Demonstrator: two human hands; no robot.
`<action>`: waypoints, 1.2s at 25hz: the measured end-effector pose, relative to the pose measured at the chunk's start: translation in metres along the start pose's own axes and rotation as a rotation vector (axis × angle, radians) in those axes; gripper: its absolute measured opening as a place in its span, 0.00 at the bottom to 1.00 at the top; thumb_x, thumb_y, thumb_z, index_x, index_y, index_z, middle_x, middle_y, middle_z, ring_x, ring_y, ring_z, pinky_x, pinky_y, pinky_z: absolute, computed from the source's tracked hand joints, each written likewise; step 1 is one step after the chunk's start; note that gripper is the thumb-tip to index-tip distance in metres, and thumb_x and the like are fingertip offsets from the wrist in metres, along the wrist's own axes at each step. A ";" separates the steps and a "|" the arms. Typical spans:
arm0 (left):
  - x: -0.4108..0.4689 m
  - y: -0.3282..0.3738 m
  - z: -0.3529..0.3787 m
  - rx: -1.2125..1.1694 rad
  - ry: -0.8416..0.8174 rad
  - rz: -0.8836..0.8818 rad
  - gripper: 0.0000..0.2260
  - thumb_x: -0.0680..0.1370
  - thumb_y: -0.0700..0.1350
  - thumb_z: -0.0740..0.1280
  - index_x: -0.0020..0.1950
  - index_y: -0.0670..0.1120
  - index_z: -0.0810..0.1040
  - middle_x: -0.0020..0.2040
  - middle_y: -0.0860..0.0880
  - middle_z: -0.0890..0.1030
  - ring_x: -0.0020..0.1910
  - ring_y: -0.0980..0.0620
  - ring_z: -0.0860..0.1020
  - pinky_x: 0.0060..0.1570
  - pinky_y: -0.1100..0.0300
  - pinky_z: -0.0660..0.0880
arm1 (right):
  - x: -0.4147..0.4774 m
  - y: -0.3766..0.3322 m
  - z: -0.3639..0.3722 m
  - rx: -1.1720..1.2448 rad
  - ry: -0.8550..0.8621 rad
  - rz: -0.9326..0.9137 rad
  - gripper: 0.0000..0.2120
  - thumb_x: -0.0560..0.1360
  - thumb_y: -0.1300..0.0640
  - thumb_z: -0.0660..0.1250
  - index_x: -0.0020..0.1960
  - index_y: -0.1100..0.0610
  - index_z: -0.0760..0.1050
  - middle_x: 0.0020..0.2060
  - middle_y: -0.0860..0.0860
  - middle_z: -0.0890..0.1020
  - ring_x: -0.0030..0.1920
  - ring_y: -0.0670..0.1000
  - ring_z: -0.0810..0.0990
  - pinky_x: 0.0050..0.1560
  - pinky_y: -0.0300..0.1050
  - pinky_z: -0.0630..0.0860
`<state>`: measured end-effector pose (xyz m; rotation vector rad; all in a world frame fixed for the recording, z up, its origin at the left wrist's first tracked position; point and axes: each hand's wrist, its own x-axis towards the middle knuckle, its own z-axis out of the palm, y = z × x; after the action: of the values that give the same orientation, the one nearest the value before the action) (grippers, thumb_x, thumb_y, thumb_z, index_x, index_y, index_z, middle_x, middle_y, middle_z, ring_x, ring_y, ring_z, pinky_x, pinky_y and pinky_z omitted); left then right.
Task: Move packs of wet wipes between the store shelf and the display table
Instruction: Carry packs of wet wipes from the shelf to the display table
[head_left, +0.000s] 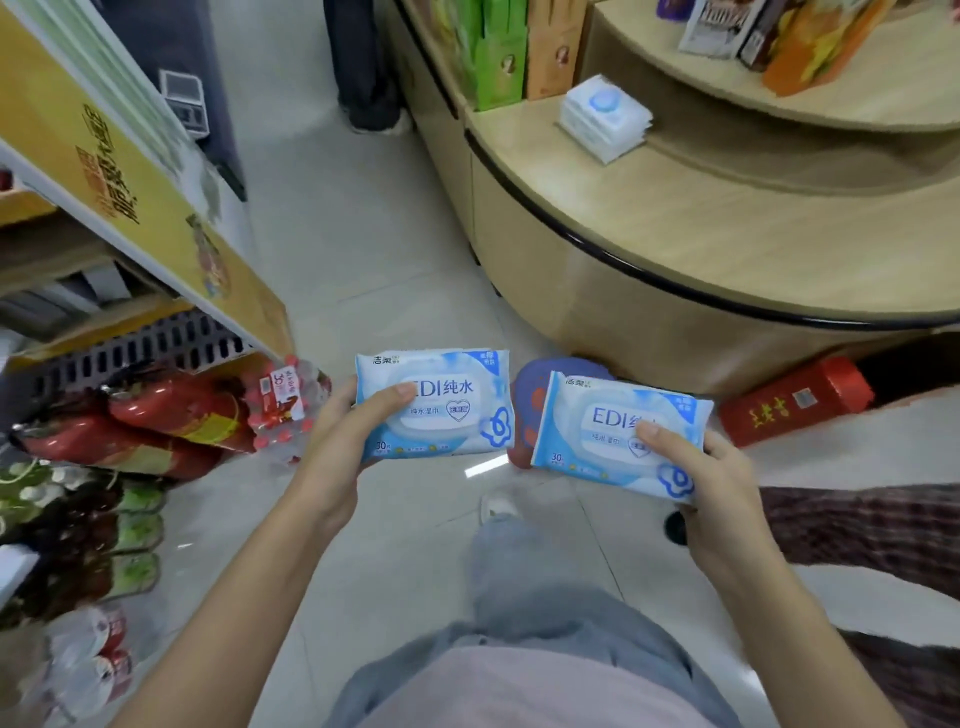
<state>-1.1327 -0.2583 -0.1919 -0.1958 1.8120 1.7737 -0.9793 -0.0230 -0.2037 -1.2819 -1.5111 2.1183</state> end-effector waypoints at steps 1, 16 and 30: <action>0.018 0.010 0.002 -0.002 0.005 -0.009 0.18 0.66 0.49 0.69 0.55 0.49 0.79 0.47 0.52 0.85 0.43 0.55 0.83 0.40 0.61 0.77 | 0.021 -0.015 0.011 -0.016 0.007 -0.008 0.09 0.67 0.62 0.73 0.48 0.59 0.81 0.44 0.55 0.86 0.41 0.52 0.85 0.42 0.42 0.80; 0.380 0.163 0.004 0.093 -0.124 -0.133 0.28 0.62 0.52 0.74 0.59 0.44 0.75 0.48 0.49 0.85 0.42 0.54 0.84 0.38 0.62 0.78 | 0.305 -0.135 0.182 0.074 0.179 0.015 0.18 0.66 0.57 0.75 0.53 0.60 0.80 0.48 0.56 0.85 0.51 0.58 0.84 0.56 0.53 0.79; 0.683 0.203 0.180 0.501 -0.535 -0.305 0.21 0.60 0.50 0.75 0.50 0.52 0.72 0.47 0.52 0.82 0.38 0.58 0.82 0.42 0.58 0.78 | 0.512 -0.133 0.180 0.271 0.474 0.206 0.27 0.62 0.58 0.79 0.58 0.64 0.74 0.49 0.59 0.85 0.51 0.61 0.83 0.55 0.56 0.79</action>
<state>-1.7347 0.1331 -0.3462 0.1803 1.6518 0.9964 -1.4537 0.2408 -0.3374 -1.7305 -0.9013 1.8609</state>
